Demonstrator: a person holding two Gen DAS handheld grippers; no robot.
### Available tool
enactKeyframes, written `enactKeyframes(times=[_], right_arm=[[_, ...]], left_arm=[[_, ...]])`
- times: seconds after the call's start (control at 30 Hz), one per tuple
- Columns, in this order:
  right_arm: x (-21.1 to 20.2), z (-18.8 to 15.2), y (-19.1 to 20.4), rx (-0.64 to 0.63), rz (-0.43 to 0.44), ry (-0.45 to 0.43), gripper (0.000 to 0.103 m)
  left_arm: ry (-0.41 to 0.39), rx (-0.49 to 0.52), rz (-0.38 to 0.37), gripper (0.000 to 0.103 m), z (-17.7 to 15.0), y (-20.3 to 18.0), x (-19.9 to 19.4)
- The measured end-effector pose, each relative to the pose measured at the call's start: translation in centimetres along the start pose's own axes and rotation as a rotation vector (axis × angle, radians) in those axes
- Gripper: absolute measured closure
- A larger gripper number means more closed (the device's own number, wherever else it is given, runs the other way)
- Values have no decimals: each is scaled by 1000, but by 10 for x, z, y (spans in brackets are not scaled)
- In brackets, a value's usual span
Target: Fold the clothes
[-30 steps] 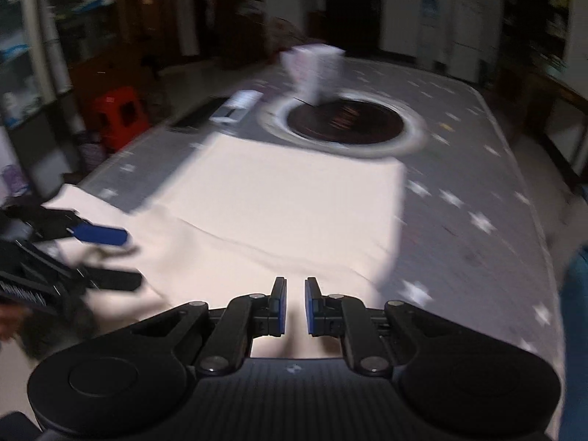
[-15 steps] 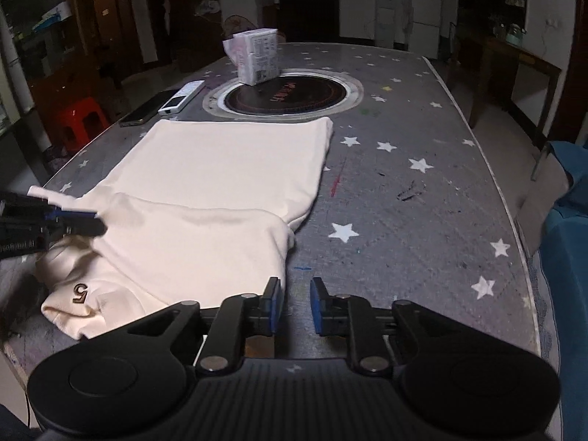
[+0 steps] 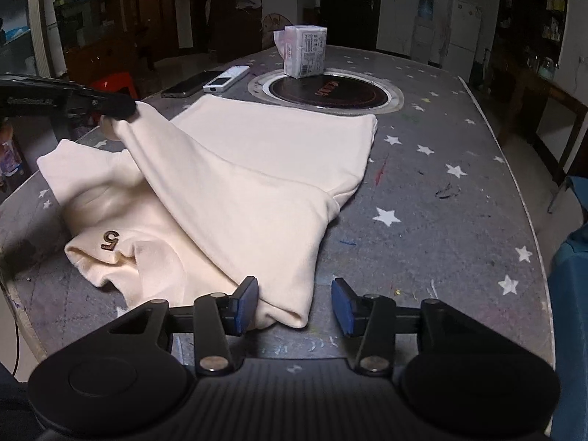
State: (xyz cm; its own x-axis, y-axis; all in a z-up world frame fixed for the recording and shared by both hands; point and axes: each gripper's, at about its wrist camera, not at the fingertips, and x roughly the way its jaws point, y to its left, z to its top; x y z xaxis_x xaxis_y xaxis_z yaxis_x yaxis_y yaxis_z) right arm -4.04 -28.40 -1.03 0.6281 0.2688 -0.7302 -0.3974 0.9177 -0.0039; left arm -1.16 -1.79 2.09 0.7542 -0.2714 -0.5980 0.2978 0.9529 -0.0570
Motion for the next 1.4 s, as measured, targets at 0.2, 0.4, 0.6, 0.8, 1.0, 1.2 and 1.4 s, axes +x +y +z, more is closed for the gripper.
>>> enactKeyframes(times=[0.2,0.4,0.6,0.8,1.0,1.2,1.4], right_arm=[[-11,11,-14,40,28,-13,61],[3,37,-29,99,44,-42,85],[34,54,-31,150,79,-38,94],[52,54,-25,121,41,-23,95],[37,58,-5,24,39,-45,94],[44,59,15,-26,52,-13,94],[49,67,41,-83,100,-9,93]], left_arm=[[86,6,28,97,-16,5,9],[76,-13,59,94,-19,16,3],[78,-52,-38,94,-15,10,18],[121,-80,-45,88,-33,14,36],[87,-121,-44,60,-40,21,22],[75,-161,-14,59,-49,33,9],[45,-209,57,55,-56,55,-16]])
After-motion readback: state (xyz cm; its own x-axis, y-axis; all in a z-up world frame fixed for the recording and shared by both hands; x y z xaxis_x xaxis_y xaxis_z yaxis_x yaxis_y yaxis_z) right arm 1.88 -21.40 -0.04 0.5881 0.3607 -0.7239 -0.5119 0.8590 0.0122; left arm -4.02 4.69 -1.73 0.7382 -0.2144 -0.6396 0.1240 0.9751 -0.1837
